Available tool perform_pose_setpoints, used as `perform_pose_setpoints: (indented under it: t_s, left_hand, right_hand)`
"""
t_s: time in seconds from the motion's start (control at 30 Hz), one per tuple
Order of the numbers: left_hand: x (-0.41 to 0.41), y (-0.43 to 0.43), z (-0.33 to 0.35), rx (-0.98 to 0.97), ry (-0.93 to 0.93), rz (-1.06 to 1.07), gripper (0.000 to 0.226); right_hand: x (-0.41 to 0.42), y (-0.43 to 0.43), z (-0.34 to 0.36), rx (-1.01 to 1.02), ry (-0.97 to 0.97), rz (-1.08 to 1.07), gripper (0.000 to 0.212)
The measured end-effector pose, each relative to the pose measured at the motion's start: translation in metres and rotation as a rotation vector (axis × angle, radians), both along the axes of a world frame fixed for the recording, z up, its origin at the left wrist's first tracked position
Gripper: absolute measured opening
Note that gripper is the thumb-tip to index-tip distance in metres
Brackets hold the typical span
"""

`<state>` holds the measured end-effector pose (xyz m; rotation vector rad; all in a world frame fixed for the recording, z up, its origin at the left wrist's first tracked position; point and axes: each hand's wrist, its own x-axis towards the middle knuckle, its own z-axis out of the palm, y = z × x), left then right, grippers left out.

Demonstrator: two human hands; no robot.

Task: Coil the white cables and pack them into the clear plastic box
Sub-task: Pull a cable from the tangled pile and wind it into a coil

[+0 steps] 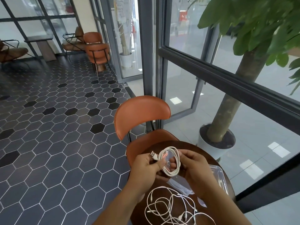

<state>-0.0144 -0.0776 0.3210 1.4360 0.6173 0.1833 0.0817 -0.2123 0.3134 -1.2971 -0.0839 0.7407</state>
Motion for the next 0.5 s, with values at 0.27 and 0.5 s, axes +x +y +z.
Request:
perform_pose_setpoints:
  t_s: [0.27, 0.5]
  left_hand:
    - [0.001, 0.008, -0.007, -0.073, 0.068, -0.022, 0.014]
    - [0.003, 0.001, -0.013, -0.035, 0.13, 0.03, 0.013]
  right_hand:
    - [0.0, -0.003, -0.006, 0.028, -0.016, 0.212, 0.022]
    - [-0.011, 0.001, -0.022, 0.266, 0.199, 0.065, 0.037]
